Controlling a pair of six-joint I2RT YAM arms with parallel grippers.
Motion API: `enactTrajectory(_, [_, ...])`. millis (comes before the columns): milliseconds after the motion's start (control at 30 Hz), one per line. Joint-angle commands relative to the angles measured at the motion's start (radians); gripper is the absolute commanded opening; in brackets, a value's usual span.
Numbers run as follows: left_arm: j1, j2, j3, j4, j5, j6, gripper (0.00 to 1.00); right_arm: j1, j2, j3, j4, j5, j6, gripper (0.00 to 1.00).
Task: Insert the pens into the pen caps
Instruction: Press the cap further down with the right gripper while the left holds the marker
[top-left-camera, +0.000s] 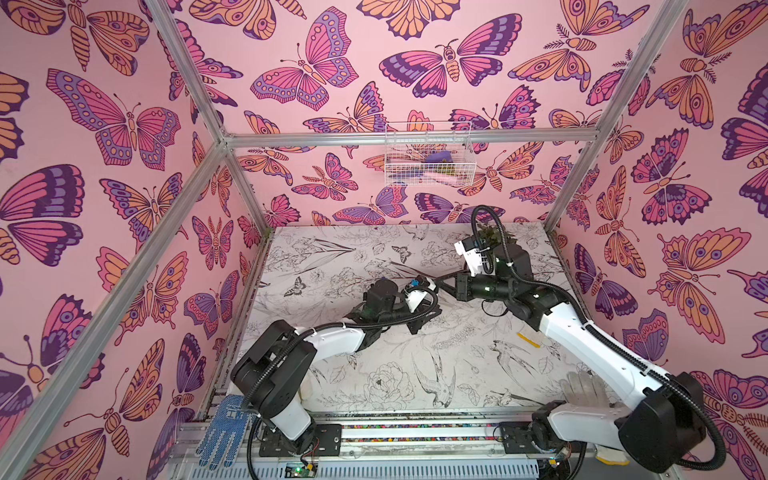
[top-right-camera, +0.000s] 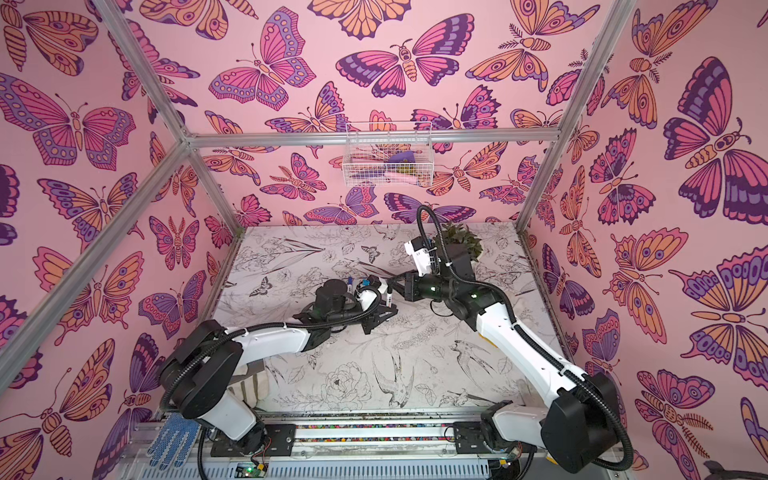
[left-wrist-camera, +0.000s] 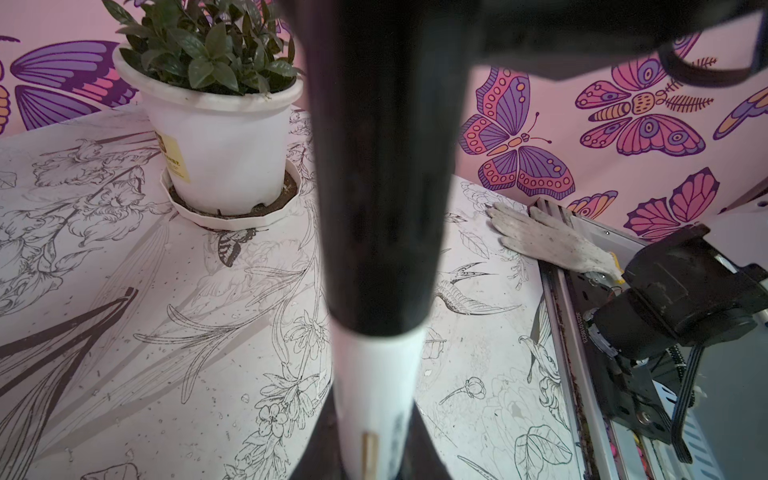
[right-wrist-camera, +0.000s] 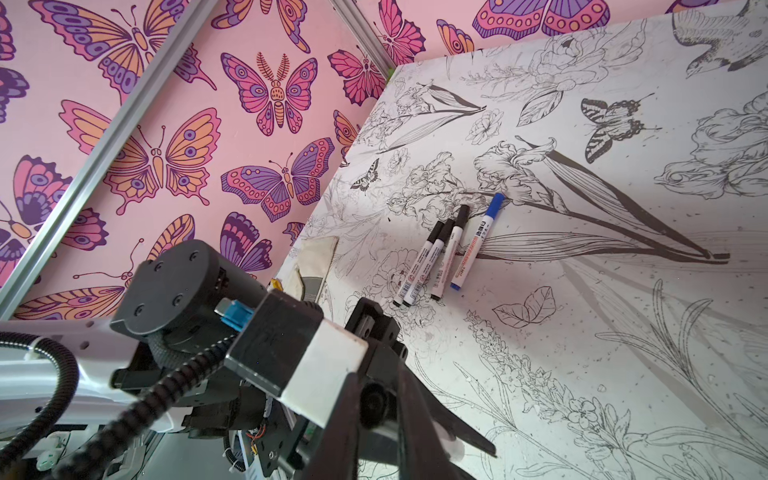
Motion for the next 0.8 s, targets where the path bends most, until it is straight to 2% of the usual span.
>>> enactTrajectory(0, [0.006,-0.027,0.018,0.068,0.015,0.002,0.00,0.010,0.005,-0.032,-0.070,0.012,-0.013,0.14])
enactTrajectory(200, [0.005,-0.082,0.022,0.096,-0.072,0.005,0.00,0.010,0.022,-0.078,-0.106,0.043,-0.011,0.10])
enactTrajectory(400, [0.006,-0.112,0.000,0.215,-0.323,0.006,0.00,0.012,0.029,-0.131,-0.150,0.095,-0.017,0.08])
enactTrajectory(567, [0.006,-0.043,0.032,0.230,-0.320,0.045,0.00,0.055,0.033,-0.174,-0.126,0.087,-0.022,0.07])
enactTrajectory(767, [0.006,0.065,0.040,0.346,-0.345,0.037,0.00,0.080,0.053,-0.191,-0.140,0.061,-0.034,0.05])
